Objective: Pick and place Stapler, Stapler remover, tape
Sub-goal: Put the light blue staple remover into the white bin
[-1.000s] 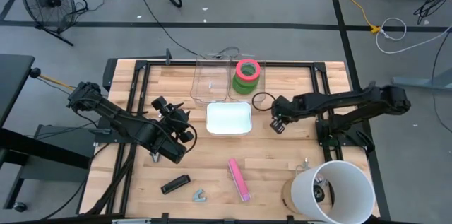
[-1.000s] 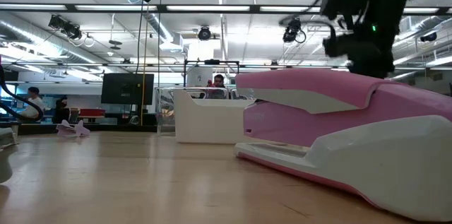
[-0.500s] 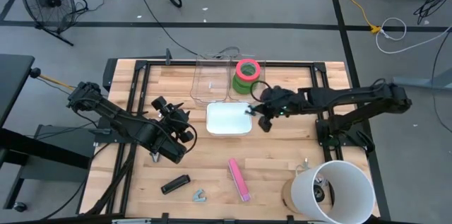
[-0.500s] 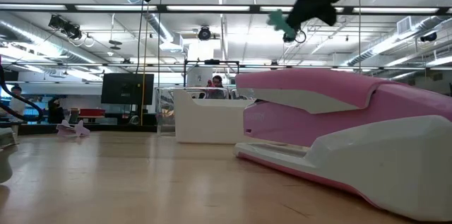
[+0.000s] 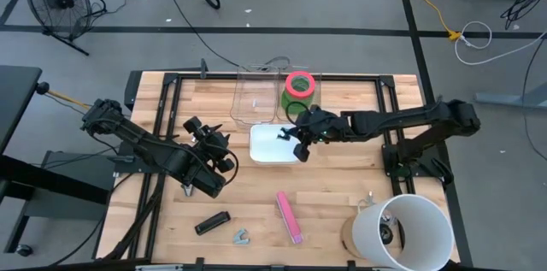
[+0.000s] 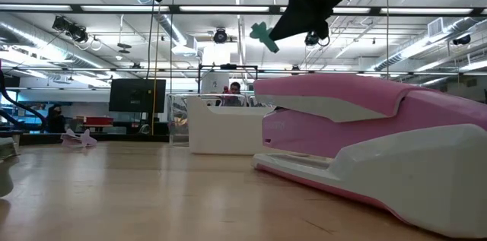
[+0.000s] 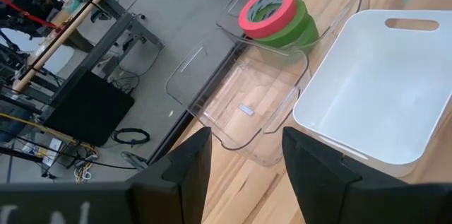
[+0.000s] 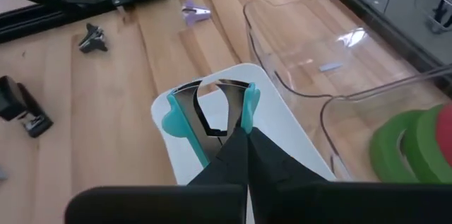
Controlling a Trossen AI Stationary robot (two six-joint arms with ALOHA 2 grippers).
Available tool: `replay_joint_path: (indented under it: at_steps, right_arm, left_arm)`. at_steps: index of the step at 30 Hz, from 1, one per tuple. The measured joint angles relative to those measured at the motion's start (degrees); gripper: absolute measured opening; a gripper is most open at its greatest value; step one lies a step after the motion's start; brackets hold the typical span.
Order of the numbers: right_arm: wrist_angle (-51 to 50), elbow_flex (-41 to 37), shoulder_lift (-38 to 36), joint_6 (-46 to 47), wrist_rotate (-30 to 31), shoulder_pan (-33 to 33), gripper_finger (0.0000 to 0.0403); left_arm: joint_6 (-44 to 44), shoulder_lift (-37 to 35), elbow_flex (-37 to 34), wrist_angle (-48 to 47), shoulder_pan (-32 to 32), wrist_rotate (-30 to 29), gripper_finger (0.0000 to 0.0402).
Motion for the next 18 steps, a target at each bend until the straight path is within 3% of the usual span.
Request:
replay_joint_path:
  at_steps: [18]
  right_arm:
    - [3.75, 0.02, 1.54, -3.82, 0.80, -1.14, 0.0009]
  left_arm:
    - [0.09, 0.00, 0.00, -0.01, 0.00, 0.00, 0.0179]
